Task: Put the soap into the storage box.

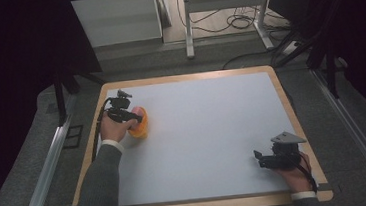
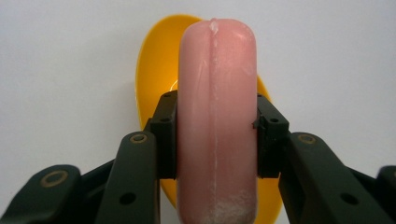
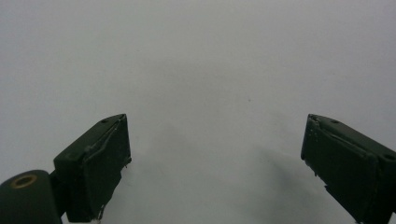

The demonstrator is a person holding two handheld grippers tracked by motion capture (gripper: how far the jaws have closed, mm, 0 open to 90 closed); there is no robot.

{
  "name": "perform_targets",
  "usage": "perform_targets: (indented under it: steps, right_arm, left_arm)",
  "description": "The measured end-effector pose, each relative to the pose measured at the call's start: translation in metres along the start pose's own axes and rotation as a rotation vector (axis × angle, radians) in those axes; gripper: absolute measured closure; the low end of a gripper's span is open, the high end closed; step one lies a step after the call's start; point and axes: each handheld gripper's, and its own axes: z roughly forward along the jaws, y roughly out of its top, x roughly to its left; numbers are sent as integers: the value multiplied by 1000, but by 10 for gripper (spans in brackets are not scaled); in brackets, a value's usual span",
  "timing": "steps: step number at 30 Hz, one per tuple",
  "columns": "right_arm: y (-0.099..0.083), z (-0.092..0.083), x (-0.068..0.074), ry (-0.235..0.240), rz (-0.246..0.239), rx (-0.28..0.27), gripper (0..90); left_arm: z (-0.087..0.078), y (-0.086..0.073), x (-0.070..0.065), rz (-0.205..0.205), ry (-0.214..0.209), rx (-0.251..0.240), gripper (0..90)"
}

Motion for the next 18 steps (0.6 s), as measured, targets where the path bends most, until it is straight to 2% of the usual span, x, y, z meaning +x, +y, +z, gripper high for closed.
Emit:
perform_targets:
  steps: [3, 4, 6, 11, 13, 15, 17, 18]
  right_arm:
    - [0, 0, 1, 1, -4, -1, 76]
    - [0, 0, 1, 1, -4, 0, 76]
    - [0, 0, 0, -1, -1, 0, 76]
    - [0, 1, 1, -1, -5, 1, 76]
    - [0, 1, 1, 1, -9, 3, 76]
    - [0, 1, 1, 1, -8, 4, 76]
    - [0, 1, 1, 1, -8, 5, 76]
    - [0, 1, 1, 0, -8, 4, 76]
  left_arm:
    - [4, -2, 0, 1, -1, 2, 598]
    - [3, -2, 0, 3, -8, -12, 592]
    - [-1, -2, -2, 6, -15, -44, 538]
    - [-14, -2, -9, 32, -11, -80, 376]
    - [-20, -3, -12, 41, -11, -109, 300]
    - [-24, -6, -15, 62, -23, -145, 271]
    - [-28, -9, -20, 81, -28, -165, 261]
    - [-30, -11, -22, 99, -44, -171, 255]
